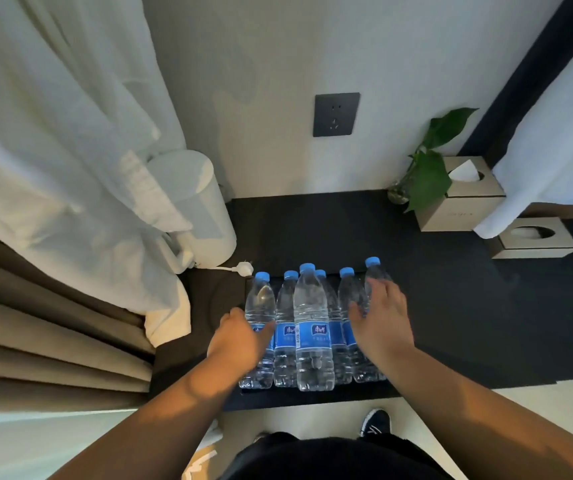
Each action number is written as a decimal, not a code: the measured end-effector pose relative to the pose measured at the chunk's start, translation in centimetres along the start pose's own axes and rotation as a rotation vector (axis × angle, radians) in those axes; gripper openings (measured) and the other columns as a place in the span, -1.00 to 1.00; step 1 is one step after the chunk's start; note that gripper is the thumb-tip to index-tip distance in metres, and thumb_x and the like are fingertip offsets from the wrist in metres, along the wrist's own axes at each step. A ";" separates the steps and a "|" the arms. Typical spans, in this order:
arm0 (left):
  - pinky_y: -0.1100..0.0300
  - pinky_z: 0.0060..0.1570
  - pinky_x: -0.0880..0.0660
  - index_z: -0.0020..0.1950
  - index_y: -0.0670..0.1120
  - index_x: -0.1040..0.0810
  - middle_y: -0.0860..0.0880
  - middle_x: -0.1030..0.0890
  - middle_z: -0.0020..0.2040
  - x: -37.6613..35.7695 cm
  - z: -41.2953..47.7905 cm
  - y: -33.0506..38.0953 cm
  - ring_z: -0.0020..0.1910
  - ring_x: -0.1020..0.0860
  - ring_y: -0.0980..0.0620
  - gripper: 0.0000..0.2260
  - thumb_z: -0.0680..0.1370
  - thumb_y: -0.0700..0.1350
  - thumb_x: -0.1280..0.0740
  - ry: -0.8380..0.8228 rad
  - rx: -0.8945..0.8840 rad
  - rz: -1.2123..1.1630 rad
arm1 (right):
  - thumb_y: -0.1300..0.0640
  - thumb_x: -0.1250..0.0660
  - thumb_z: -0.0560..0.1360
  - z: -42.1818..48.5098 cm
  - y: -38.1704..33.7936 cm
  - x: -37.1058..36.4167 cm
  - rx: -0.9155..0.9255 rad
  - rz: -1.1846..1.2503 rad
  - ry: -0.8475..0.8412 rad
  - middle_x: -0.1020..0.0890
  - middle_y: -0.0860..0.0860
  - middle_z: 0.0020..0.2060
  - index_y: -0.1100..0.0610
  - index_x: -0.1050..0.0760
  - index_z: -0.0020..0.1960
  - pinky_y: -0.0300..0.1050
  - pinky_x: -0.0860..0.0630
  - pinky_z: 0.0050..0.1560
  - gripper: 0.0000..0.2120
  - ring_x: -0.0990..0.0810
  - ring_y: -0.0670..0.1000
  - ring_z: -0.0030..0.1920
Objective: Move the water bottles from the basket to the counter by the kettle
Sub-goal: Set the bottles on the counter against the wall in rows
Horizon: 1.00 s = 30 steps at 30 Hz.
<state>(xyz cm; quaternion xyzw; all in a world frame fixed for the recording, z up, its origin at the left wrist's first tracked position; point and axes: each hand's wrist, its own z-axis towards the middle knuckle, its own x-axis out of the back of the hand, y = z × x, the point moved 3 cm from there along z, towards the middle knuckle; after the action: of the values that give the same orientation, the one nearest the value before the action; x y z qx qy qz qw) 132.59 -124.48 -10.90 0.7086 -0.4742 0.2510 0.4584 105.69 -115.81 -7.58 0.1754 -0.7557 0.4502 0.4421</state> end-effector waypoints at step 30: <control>0.09 -0.03 -0.53 -0.02 -0.02 -0.70 -0.07 -0.68 -0.05 2.8 7.3 5.0 -0.05 -0.62 -0.02 -0.56 0.57 0.30 -0.25 -0.027 0.090 0.134 | -0.17 -0.22 0.66 9.7 -7.6 -2.3 0.176 0.014 -0.487 -0.44 -0.03 -0.55 0.07 -0.42 -0.40 -0.08 -0.40 -0.32 -0.47 -0.48 -0.03 -0.46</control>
<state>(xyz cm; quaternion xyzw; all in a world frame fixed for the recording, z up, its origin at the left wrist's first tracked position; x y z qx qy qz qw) 128.73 -132.89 -9.94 0.6985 -0.5149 0.2928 0.4016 107.00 -128.29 -7.49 0.3111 -0.7990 0.4620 0.2267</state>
